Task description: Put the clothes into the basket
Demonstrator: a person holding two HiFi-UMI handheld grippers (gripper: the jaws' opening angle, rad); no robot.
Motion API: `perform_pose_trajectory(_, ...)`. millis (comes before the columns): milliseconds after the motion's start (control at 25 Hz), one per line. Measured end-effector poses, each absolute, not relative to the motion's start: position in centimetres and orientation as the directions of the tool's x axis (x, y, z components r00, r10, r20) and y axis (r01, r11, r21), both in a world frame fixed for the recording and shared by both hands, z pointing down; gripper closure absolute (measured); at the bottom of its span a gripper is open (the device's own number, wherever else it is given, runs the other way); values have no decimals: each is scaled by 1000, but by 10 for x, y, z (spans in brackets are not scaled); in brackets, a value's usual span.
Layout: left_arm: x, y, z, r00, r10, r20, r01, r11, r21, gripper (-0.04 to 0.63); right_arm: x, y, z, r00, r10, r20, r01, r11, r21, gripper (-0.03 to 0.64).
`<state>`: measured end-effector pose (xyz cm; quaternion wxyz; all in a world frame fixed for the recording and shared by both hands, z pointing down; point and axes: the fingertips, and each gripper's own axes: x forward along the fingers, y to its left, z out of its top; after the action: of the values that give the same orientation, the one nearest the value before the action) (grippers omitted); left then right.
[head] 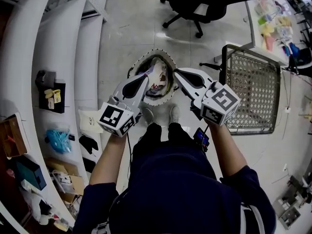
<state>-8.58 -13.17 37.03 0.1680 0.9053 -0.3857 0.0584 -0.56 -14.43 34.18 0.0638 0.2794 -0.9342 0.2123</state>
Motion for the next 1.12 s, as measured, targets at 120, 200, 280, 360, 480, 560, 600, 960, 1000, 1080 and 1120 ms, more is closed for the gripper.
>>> perform_pose_trajectory(120,-85,-126,353,698,-682,221,-716,-655,242,594,-6,-138,331,-842,-488,229,-540,768,-345,609)
perform_pose_trajectory(200,-84,-123,343,697,-685,212,-716,-657,235,594,-5,-133,327,-844,-487,226,-536,772,-342,609)
perform_pose_trajectory(280,-84,-120,333,695,-689,205,-718,-658,227,594,-5,-129,321,-847,-484,219,-531,775,-343,609)
perform_pose_trajectory(360,-85,-116,323,694,-693,197,-720,-659,218,594,-5,-125,315,-852,-480,210,-524,782,-338,609)
perform_pose_trajectory(480,-86,-112,311,693,-696,185,-720,-661,211,594,-8,-120,304,-860,-473,191,-510,797,-324,610)
perform_pose_trajectory(560,-85,-108,308,693,-697,184,-721,-661,208,594,-10,-117,297,-866,-466,182,-500,806,-318,610)
perform_pose_trajectory(600,-84,-107,307,692,-698,184,-721,-661,206,594,-11,-115,295,-868,-463,180,-496,809,-315,609)
perform_pose_trajectory(960,-83,-102,302,687,-706,172,-727,-658,199,594,-10,-106,286,-857,-464,223,-514,803,-302,610)
perform_pose_trajectory(1000,-83,-102,302,686,-707,171,-727,-657,200,594,-11,-105,285,-857,-463,224,-513,805,-299,611)
perform_pose_trajectory(1080,-84,-101,302,685,-709,170,-728,-655,200,594,-11,-103,285,-858,-462,227,-512,806,-296,611)
perform_pose_trajectory(1120,-85,-100,302,684,-709,170,-729,-655,200,594,-11,-102,285,-858,-461,227,-512,807,-294,611)
